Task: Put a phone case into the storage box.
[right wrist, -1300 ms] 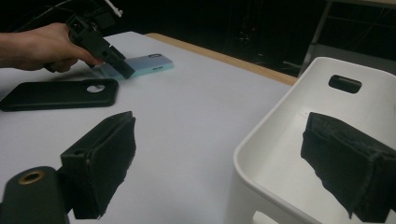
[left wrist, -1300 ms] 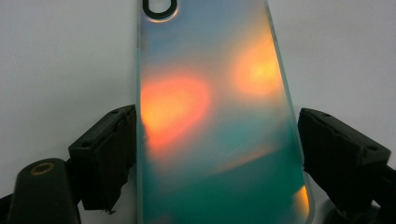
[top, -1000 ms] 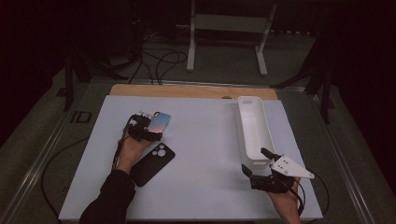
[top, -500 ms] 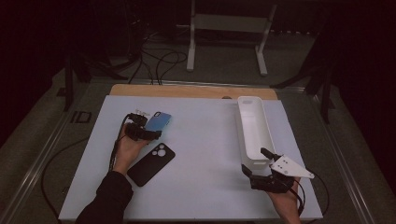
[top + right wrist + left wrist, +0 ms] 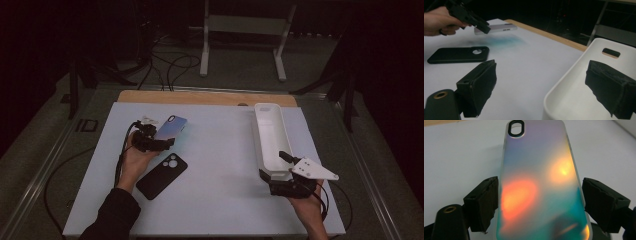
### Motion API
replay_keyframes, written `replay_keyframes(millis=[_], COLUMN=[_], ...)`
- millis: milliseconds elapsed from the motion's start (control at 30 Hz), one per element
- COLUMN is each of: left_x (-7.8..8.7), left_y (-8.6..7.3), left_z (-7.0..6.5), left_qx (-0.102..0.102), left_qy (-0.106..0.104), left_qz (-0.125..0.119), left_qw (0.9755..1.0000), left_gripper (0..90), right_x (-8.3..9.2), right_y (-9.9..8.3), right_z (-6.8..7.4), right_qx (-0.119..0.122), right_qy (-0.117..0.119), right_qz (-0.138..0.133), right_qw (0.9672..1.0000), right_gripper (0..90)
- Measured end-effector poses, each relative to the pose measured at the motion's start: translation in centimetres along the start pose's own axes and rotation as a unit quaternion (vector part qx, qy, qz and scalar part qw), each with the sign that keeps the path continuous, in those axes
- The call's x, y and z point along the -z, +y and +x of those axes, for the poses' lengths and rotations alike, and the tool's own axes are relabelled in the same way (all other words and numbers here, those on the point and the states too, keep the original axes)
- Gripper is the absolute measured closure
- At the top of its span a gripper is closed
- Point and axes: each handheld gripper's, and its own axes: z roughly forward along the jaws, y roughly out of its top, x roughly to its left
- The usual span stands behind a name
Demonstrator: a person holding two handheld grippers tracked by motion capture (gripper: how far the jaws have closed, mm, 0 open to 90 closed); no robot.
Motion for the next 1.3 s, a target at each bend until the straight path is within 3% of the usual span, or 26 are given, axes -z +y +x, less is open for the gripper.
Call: replay_keyframes(millis=[233, 400, 633, 833, 1133, 1300], left_x=[2.1, 3.5, 5.0, 5.9, 5.8, 5.9], left_y=[0.4, 0.5, 0.3, 0.4, 0.5, 0.6], left_z=[-1.7, -3.0, -5.0, -7.0, -9.5, -10.6], left_qx=[-0.025, -0.044, -0.073, -0.094, -0.128, -0.146], left_qy=[-0.016, -0.030, -0.049, -0.068, -0.093, -0.098], left_qz=[-0.028, -0.047, -0.070, -0.086, -0.091, -0.095], left_qw=[0.9992, 0.9974, 0.9937, 0.9896, 0.9832, 0.9798], left_gripper=[17.1, 17.1, 17.0, 17.0, 17.0, 17.0], right_x=[-1.8, -3.8, -6.9, -9.0, -11.4, -12.0], right_y=[3.0, 4.7, 5.7, 6.3, 6.8, 6.6], right_z=[-1.3, -0.5, 0.8, 1.4, 1.4, 1.4], right_qx=[0.003, 0.018, 0.008, -0.019, -0.061, -0.097], right_qy=[0.030, 0.046, 0.070, 0.090, 0.111, 0.134], right_qz=[0.007, 0.011, 0.023, 0.031, 0.036, 0.039], right_qw=[0.9995, 0.9987, 0.9973, 0.9953, 0.9913, 0.9855], right_gripper=[10.0, 10.0, 10.0, 10.0, 10.0, 10.0])
